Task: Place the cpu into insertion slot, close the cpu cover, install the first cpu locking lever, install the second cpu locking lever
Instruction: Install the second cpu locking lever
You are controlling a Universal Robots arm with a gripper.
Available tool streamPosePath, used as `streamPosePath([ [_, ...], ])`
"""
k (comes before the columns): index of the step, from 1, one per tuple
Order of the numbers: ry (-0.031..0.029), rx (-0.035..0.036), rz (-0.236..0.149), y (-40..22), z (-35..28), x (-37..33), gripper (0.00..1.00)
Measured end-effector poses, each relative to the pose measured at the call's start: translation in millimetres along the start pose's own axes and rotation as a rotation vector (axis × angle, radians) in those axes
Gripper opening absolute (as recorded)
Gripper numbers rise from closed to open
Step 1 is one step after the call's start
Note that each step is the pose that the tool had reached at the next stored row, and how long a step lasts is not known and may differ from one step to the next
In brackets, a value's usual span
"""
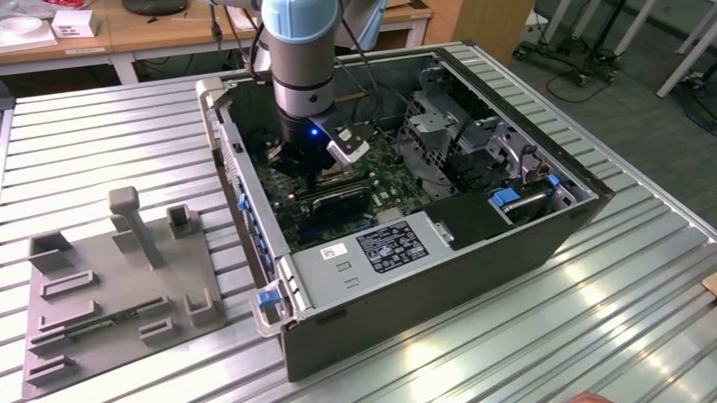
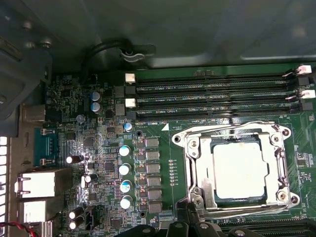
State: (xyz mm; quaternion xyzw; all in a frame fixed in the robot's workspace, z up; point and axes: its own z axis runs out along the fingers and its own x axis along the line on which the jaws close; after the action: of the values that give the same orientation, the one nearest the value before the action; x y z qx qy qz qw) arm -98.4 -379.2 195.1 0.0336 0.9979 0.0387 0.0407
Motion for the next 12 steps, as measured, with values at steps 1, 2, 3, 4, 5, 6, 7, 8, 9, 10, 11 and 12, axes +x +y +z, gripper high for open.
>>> streamPosePath([
  [1, -0.0001, 0.0, 0.0, 0.1, -0.5, -0.1, 0.1],
  [2, 0.0, -0.0001, 0.0, 0.2, -1.3, -0.1, 0.1],
  [3, 0.0002, -0.0001, 0.0, 0.3, -2.1, -0.2, 0.1],
  [4, 0.0005, 0.0005, 0.0, 0.3, -3.0, -0.2, 0.1],
  [5, 0.0005, 0.0006, 0.0, 0.5, -3.8, -0.3, 0.1],
  [6, 0.0006, 0.0007, 0.0, 0.5, -4.6, -0.3, 0.1],
  [7, 0.0008, 0.0009, 0.0, 0.7, -5.5, -0.4, 0.1],
  [8, 0.001, 0.0012, 0.0, 0.8, -6.5, -0.4, 0.1],
  [9, 0.0013, 0.0017, 0.0, 1.0, -7.6, -0.5, 0.1],
  [10, 0.0015, 0.0021, 0.0, 1.1, -8.8, -0.6, 0.1],
  [11, 0.002, 0.0027, 0.0, 1.3, -10.2, -0.8, 0.1],
  [12, 0.0029, 0.0041, 0.0, 1.5, -12.0, -0.9, 0.1],
])
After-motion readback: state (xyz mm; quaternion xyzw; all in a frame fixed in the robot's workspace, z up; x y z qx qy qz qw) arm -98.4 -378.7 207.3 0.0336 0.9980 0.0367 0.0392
